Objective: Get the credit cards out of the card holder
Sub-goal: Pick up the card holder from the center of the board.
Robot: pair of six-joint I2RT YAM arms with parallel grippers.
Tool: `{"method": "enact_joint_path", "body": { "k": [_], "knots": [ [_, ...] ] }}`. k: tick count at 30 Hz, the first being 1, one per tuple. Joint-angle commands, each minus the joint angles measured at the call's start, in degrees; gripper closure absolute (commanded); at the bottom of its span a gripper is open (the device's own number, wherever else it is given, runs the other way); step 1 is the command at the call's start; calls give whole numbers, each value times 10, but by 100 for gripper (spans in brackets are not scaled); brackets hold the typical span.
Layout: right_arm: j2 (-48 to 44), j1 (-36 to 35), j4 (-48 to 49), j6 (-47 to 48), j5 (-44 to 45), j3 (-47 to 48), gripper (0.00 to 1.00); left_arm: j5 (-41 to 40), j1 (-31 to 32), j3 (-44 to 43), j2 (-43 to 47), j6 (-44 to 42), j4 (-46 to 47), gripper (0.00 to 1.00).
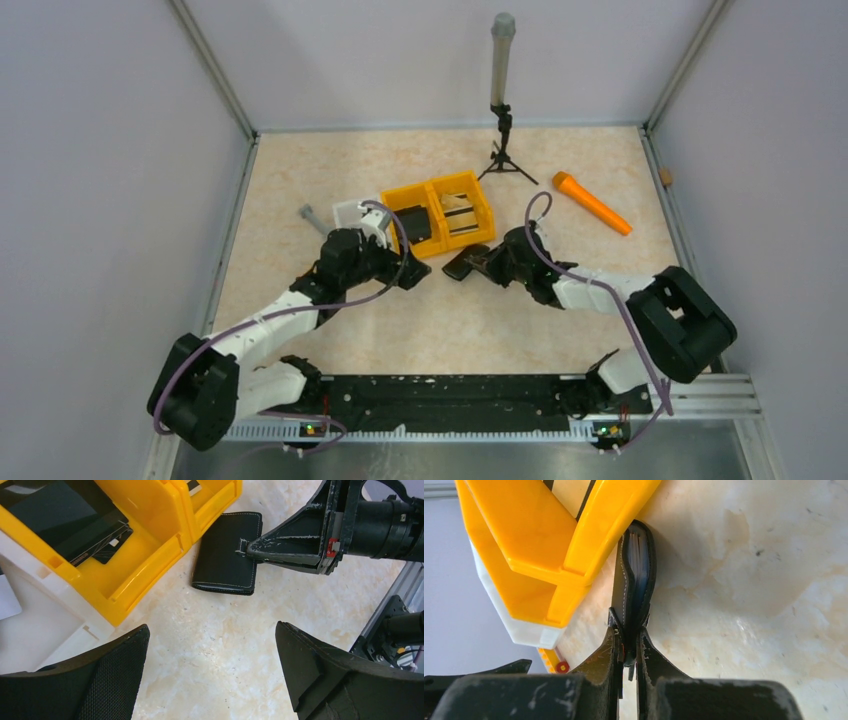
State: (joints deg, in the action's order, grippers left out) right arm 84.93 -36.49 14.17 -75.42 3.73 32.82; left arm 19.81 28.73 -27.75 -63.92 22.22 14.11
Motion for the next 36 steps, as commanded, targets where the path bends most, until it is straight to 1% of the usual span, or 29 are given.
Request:
{"method": "enact_joint_path", "body": {
  "k": [1, 3, 6, 9, 11, 14, 16, 18, 22, 27, 29, 30, 31, 32, 33, 34, 35, 36],
  "knots": [
    [-66, -5, -90, 8, 1, 21, 100, -13, 29, -24, 1, -34, 5, 1],
    [-85, -5, -128, -10, -14, 23, 100, -31, 55, -21, 6, -55, 14, 1],
    [-109, -5, -196, -24, -42, 40, 100, -81, 106, -16, 11, -95, 30, 1],
    [-131, -5, -216, -28, -82, 51, 99, -119, 157, 1, 16, -136, 66, 1],
    [-143, -5, -219, -38, -102, 55, 99, -152, 180, 19, 23, -162, 96, 1],
    [-168, -5, -219, -66, -122, 49, 98, -241, 232, 43, 32, -211, 139, 1],
    [-187, -7, -195, -90, -128, 32, 97, -281, 262, 48, 29, -250, 149, 1],
    [-203, -7, -180, -111, -129, 19, 97, -295, 281, 45, 22, -266, 152, 1],
    [-211, -7, -184, -119, -142, 23, 96, -305, 303, 32, -6, -288, 149, 1],
    [-212, -9, -181, -126, -161, 22, 96, -362, 333, 11, -52, -319, 147, 2],
    [-212, -12, -178, -129, -164, 21, 96, -395, 344, 0, -71, -334, 141, 9],
    [-212, -14, -176, -129, -165, 20, 96, -411, 348, -6, -78, -340, 141, 15],
    [-210, -15, -172, -130, -167, 18, 96, -420, 350, -10, -83, -346, 141, 24],
    [-209, -16, -170, -130, -170, 16, 96, -424, 349, -11, -85, -351, 141, 30],
    [-207, -16, -167, -133, -173, 14, 96, -425, 350, -10, -83, -353, 144, 32],
    [-205, -16, -160, -135, -179, 11, 96, -426, 350, -8, -83, -354, 149, 32],
    [-204, -17, -153, -136, -184, 8, 96, -424, 350, -6, -82, -355, 153, 31],
    [-201, -17, -147, -139, -189, 6, 95, -420, 350, -5, -83, -356, 155, 28]
  ]
}}
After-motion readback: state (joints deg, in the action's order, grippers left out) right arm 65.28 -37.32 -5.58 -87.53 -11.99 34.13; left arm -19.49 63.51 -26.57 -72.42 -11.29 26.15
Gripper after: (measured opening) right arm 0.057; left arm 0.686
